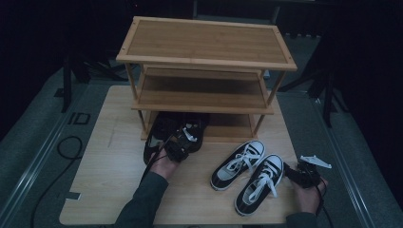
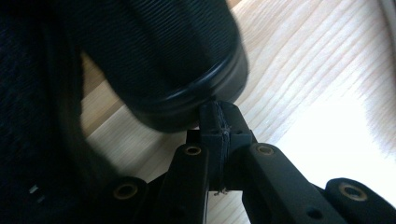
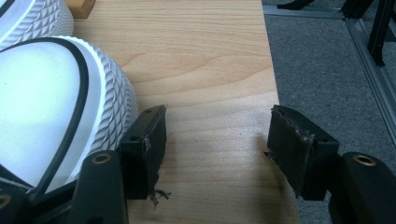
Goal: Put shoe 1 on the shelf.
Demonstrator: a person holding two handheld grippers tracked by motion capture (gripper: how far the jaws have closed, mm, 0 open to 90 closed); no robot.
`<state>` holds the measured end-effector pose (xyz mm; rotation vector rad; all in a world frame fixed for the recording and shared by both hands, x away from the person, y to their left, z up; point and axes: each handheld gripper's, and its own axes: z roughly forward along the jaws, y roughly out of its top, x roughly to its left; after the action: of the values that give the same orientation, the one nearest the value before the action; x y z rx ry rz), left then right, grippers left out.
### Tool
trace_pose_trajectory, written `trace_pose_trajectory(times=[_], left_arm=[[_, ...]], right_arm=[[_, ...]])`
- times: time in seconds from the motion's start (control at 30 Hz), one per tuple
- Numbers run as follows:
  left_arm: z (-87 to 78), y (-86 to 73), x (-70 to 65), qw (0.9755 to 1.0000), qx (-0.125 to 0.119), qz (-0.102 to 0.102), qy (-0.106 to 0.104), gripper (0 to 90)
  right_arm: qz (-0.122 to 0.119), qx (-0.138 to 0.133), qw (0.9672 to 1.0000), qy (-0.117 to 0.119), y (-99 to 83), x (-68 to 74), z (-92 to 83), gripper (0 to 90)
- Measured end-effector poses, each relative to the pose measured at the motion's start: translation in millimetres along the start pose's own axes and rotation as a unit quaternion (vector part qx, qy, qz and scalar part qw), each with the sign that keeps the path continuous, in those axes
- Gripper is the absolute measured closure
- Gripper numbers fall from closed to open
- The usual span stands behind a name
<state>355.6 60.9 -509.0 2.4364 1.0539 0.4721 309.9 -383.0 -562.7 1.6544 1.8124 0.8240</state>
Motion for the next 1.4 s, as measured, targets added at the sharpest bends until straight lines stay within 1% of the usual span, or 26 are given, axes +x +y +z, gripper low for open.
trace_pose_trajectory(times=[0.07,0.1,0.13,0.23,0.4,0.43,0.53,0.77,1.03,1.13,1.23,1.4], left_arm=[[-1.2,-3.4,4.9,0.9999,0.003,-0.007,0.008,89.6],[-1.2,-3.4,4.9,0.9999,0.003,-0.007,0.008,89.7],[-0.6,-4.7,8.0,0.9997,0.004,-0.015,0.017,89.6],[0.2,-4.3,10.0,0.9997,0.004,-0.018,0.015,89.6],[1.1,-0.3,7.8,0.9998,0.002,-0.015,0.016,89.6],[2.8,4.1,5.5,0.9998,0.0,-0.014,0.015,89.6],[5.8,9.6,3.3,0.9998,-0.002,-0.013,0.011,89.4],[11.3,18.0,3.1,0.9998,0.0,-0.014,0.01,89.4],[17.9,26.7,2.7,0.9999,-0.005,-0.016,0.001,89.4],[19.6,30.1,2.3,0.9999,-0.004,-0.016,-0.002,89.3],[20.2,31.8,0.2,0.9999,-0.003,-0.013,-0.002,89.1],[18.5,30.2,0.1,0.9999,-0.003,-0.01,-0.008,88.6]], right_arm=[[0.0,0.0,1.0,0.0,0.0,0.0,0.0,36.8],[0.0,0.0,1.0,0.0,0.0,0.0,0.0,36.8],[0.0,0.0,1.0,0.0,0.0,0.0,0.0,36.8],[0.0,0.0,1.0,0.0,0.0,0.0,0.0,36.8],[-0.001,0.0,1.0,0.0,0.0,0.0,0.0,36.8],[0.0,0.0,1.0,0.0,0.0,0.1,0.0,36.8],[-0.001,0.0,1.0,0.0,0.0,0.0,0.1,36.8],[0.0,0.0,1.0,0.0,0.1,0.0,0.1,36.8],[-0.001,0.0,1.0,0.0,0.1,0.0,0.1,36.7],[-0.001,0.0,1.0,0.0,0.1,0.0,0.1,36.7],[0.0,0.0,1.0,0.0,0.1,0.0,0.1,36.7],[-0.001,0.0,1.0,0.0,0.1,-0.1,0.2,36.6]])
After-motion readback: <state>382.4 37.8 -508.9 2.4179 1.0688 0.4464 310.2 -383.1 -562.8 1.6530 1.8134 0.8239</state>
